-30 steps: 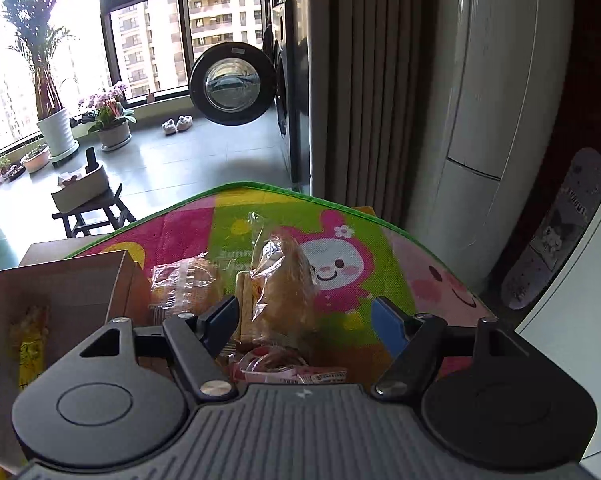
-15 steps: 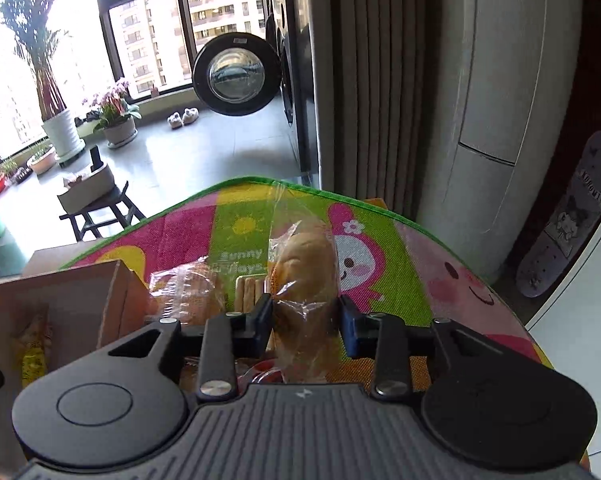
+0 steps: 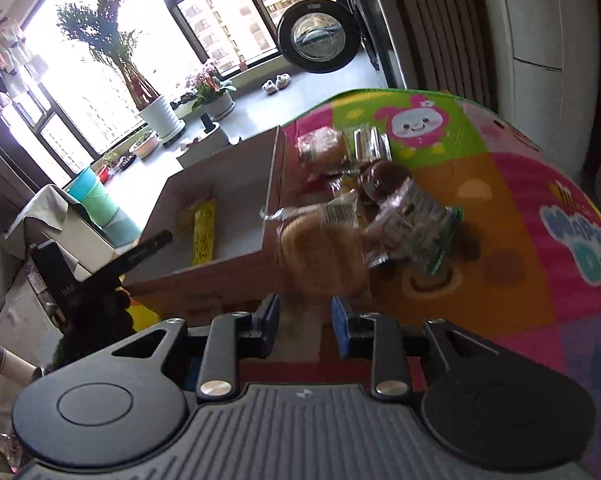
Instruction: Organize objects
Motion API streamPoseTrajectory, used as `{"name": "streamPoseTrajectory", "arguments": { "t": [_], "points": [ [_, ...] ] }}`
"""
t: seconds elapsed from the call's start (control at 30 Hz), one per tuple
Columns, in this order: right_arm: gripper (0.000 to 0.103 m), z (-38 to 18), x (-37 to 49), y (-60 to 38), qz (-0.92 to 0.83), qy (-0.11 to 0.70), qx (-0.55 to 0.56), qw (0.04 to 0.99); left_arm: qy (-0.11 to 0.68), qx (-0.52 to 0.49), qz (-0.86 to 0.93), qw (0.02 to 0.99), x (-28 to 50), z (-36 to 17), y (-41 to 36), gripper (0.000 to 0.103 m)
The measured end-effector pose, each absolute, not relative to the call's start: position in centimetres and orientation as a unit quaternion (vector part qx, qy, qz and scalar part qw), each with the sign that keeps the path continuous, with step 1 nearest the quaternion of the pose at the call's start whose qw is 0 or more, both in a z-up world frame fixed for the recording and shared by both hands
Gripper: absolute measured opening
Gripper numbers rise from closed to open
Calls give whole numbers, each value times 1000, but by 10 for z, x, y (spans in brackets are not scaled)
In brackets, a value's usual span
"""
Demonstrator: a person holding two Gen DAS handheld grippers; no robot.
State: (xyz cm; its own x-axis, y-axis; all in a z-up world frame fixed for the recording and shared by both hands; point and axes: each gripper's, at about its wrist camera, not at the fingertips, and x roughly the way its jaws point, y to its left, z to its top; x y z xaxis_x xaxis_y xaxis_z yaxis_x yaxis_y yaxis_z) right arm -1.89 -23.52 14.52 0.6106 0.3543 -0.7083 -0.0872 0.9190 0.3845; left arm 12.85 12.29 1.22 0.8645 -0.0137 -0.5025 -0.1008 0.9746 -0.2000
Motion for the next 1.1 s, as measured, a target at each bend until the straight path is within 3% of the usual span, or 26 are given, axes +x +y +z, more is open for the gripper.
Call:
{"name": "streamPoseTrajectory", "arguments": {
  "t": [0.13, 0.27, 0.37, 0.63, 0.7, 0.73, 0.83, 1.1],
  "points": [
    [33, 135, -35, -228, 80, 411, 73, 905, 259, -110, 23, 959, 129, 12, 123, 15],
    [74, 135, -41, -202, 88, 379, -31, 921, 259, -110, 23, 959, 128, 12, 123, 15],
    [83, 129, -38, -177, 105, 359, -102, 922, 259, -110, 23, 959, 128, 12, 123, 15],
    [84, 96, 23, -165, 80, 375, -79, 920, 260, -111, 22, 959, 128, 12, 123, 15],
    [75, 92, 30, -171, 85, 394, -53, 913, 260, -111, 22, 959, 129, 13, 123, 15],
    [64, 91, 29, -173, 93, 403, -43, 909, 260, -111, 22, 959, 129, 13, 122, 15],
    [53, 95, 15, -178, 96, 408, -40, 907, 260, -111, 22, 959, 129, 13, 122, 15],
    [50, 100, -45, -203, 104, 437, -22, 893, 260, -111, 22, 959, 129, 13, 123, 15]
  ]
}}
